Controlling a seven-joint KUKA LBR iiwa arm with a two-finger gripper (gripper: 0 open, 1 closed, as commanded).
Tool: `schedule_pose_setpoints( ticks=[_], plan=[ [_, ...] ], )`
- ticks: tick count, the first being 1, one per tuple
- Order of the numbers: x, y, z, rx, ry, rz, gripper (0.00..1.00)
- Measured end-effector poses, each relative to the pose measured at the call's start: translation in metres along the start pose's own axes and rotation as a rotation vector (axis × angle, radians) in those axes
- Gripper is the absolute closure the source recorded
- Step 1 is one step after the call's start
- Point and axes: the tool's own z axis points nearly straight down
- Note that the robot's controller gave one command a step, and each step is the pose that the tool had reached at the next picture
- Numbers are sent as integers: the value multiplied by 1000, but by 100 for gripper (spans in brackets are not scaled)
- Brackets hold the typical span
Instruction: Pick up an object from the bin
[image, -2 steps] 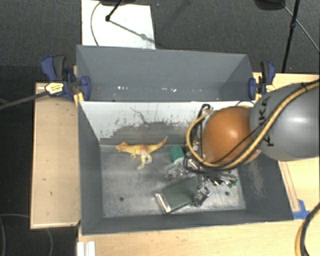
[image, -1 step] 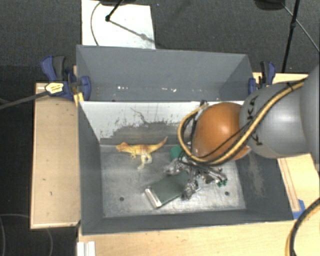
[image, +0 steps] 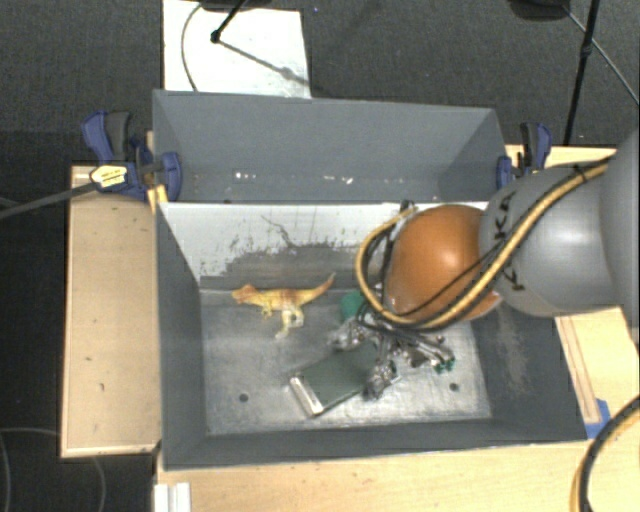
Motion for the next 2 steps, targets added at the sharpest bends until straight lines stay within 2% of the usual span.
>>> schedule_pose_setpoints(
  ticks=[2],
  plan=[
    [1,1,-16,-4,0,1,100]
  ],
)
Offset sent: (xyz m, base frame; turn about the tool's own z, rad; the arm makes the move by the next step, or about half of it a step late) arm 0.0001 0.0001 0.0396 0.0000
